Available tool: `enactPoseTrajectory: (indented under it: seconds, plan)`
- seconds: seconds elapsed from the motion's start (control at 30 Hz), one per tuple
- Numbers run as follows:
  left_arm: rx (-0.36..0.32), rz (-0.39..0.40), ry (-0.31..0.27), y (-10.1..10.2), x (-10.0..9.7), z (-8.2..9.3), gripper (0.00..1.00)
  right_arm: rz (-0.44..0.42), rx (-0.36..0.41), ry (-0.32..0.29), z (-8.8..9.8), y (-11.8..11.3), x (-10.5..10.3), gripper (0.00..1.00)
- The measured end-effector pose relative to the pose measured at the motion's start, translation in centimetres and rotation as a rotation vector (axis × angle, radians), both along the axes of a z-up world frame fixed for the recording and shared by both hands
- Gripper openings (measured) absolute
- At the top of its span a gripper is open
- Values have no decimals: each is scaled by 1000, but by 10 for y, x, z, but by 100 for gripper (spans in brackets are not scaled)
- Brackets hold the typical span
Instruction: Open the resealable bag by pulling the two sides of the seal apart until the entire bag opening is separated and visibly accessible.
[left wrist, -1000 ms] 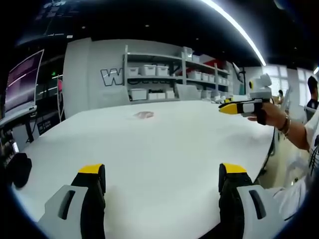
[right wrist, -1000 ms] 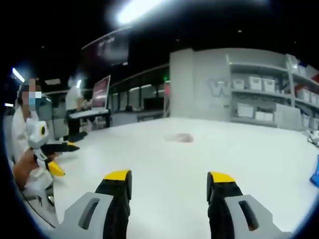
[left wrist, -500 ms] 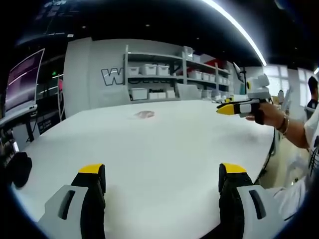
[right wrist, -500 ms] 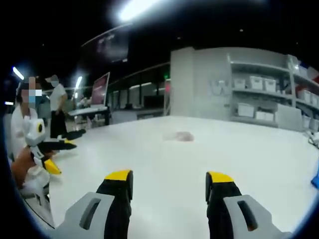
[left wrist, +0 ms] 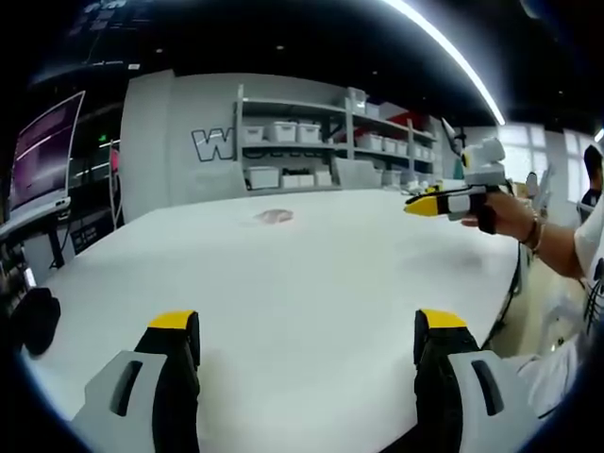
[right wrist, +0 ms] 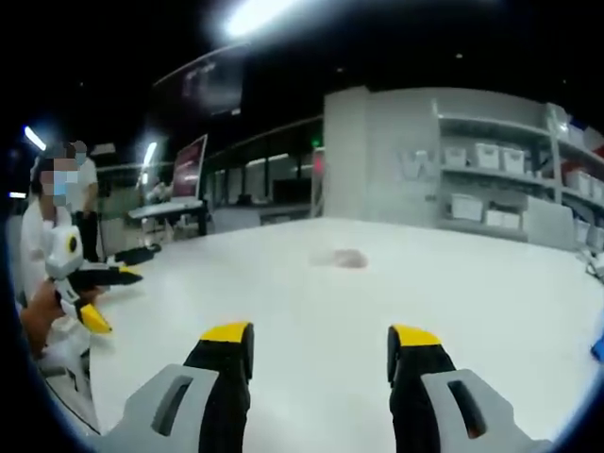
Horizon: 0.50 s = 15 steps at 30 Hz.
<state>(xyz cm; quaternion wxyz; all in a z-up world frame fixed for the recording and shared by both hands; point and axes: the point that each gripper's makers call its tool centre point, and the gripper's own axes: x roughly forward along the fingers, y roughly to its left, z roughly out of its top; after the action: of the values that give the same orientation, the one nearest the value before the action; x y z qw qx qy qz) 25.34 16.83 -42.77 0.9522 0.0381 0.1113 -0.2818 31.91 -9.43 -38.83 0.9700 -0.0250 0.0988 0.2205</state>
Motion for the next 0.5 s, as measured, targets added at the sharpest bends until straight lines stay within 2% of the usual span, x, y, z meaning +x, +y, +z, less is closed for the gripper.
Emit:
enactPoseTrajectory:
  seconds: [0.2, 0.5]
  plan:
    - [1, -3, 0, -1, -1, 0, 93, 1, -9, -9, 5, 1, 7, 55]
    - [0, -1, 0, 0, 0, 0, 93, 5, -23, 1, 3, 4, 16, 55]
